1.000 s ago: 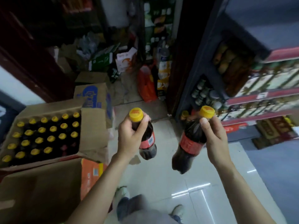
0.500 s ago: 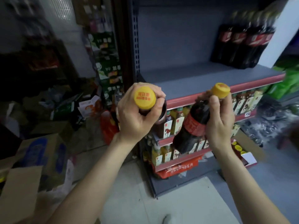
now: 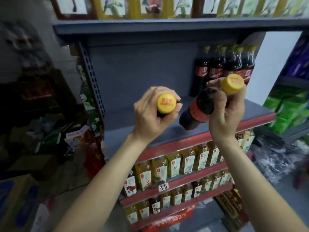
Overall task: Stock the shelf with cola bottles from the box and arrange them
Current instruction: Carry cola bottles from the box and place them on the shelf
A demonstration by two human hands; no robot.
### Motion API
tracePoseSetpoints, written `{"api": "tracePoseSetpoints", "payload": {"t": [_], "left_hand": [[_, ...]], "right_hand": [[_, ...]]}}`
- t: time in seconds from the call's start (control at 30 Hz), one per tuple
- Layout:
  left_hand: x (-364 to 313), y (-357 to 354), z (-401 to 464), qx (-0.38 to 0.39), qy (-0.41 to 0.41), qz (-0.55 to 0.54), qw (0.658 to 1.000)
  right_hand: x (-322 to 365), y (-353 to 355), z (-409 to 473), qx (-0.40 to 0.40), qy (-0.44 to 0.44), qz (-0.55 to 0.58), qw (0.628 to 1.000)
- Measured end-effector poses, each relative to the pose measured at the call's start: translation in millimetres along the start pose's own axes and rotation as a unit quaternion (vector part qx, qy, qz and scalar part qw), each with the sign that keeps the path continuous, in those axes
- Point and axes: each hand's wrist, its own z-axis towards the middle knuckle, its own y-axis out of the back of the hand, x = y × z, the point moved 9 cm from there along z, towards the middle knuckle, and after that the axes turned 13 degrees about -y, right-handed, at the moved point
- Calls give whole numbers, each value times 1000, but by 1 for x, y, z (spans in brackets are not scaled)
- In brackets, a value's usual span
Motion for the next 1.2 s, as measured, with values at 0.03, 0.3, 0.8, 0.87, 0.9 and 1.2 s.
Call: {"api": "tracePoseSetpoints", "payload": {"t": [0.03, 0.3, 0.8, 0.87, 0.9, 1.2], "left_hand": [[8, -18, 0, 3, 7, 15, 1000], [78, -152, 3, -20, 147, 133, 980], [201, -285, -3, 59, 375, 207, 902], [205, -292, -8, 69, 385, 159, 907], [204, -294, -11, 76, 374, 137, 914], [195, -280, -75, 192, 386, 127, 894]], "right_hand": [[-15, 4, 12, 12, 3, -6, 1000], [-115, 53, 118, 70, -23, -24, 997], [-215, 77, 200, 160, -138, -64, 975], [-224, 75, 204, 171, -160, -60, 970], [-228, 74, 205, 179, -168, -61, 967], [-262, 99, 143, 197, -165, -222, 941]]}}
